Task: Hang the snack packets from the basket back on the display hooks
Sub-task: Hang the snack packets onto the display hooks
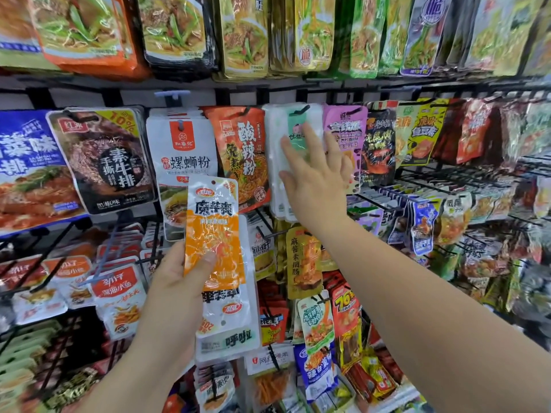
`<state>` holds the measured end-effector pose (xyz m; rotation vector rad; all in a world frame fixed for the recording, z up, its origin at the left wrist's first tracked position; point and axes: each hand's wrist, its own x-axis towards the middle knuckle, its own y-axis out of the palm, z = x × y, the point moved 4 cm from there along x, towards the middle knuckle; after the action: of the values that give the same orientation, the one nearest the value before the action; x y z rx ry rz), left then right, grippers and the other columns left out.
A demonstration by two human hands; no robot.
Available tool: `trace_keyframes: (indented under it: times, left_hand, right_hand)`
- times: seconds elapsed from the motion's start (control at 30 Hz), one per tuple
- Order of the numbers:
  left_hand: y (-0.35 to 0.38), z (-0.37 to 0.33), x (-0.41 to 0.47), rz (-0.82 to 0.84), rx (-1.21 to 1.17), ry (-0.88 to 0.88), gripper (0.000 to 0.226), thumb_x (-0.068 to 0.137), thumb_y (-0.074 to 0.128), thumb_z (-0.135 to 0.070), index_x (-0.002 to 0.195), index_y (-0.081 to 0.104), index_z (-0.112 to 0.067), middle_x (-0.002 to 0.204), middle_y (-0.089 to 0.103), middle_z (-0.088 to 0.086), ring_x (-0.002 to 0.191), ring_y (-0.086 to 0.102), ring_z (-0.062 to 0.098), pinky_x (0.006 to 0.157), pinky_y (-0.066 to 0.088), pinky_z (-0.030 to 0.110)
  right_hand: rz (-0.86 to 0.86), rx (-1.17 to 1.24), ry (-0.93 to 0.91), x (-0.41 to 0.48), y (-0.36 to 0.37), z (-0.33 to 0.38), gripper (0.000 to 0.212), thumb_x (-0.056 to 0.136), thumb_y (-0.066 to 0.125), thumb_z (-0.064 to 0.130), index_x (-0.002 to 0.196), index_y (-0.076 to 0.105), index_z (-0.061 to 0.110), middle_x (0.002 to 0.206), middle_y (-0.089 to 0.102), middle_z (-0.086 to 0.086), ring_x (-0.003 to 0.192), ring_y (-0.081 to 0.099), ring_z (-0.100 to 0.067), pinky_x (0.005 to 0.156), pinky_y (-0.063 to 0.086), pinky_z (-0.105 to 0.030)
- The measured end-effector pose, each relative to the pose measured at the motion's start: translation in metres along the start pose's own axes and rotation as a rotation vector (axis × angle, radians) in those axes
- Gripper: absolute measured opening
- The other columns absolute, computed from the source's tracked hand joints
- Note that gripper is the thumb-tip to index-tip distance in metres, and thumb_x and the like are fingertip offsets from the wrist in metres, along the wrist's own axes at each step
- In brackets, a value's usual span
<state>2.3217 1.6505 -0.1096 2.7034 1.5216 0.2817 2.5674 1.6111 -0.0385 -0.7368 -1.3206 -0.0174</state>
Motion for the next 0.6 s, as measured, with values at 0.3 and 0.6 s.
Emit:
trace_keyframes:
  times: [0.3, 0.6]
  left_hand:
    - [0.004, -0.002, 0.004, 0.011, -0.02, 0.012, 0.024, 0.106, 0.057, -0.019, 0.12, 0.071, -0.032, 0.114, 0.078, -0.009, 0.108, 0.073, 0.011, 0.096, 0.05, 0.039]
    - [0.003, -0.005, -0.008, 0.017, 0.031, 0.039, 0.023, 0.106, 0.058, -0.022, 0.117, 0.07, -0.038, 0.118, 0.076, -0.011, 0.11, 0.072, 0.01, 0.101, 0.051, 0.042]
  right_hand:
    - [0.314, -0.051, 0.065, 0.016, 0.015, 0.01, 0.06, 0.107, 0.043, 0.049, 0.162, 0.02, 0.042, 0.173, 0.005, 0.007, 0.156, 0.006, -0.038, 0.117, 0.017, -0.062]
    - [0.074, 0.28, 0.112, -0.013, -0.037, 0.026, 0.049, 0.101, 0.046, 0.041, 0.145, 0.057, 0.023, 0.157, 0.046, -0.005, 0.146, 0.033, -0.039, 0.112, 0.029, -0.057]
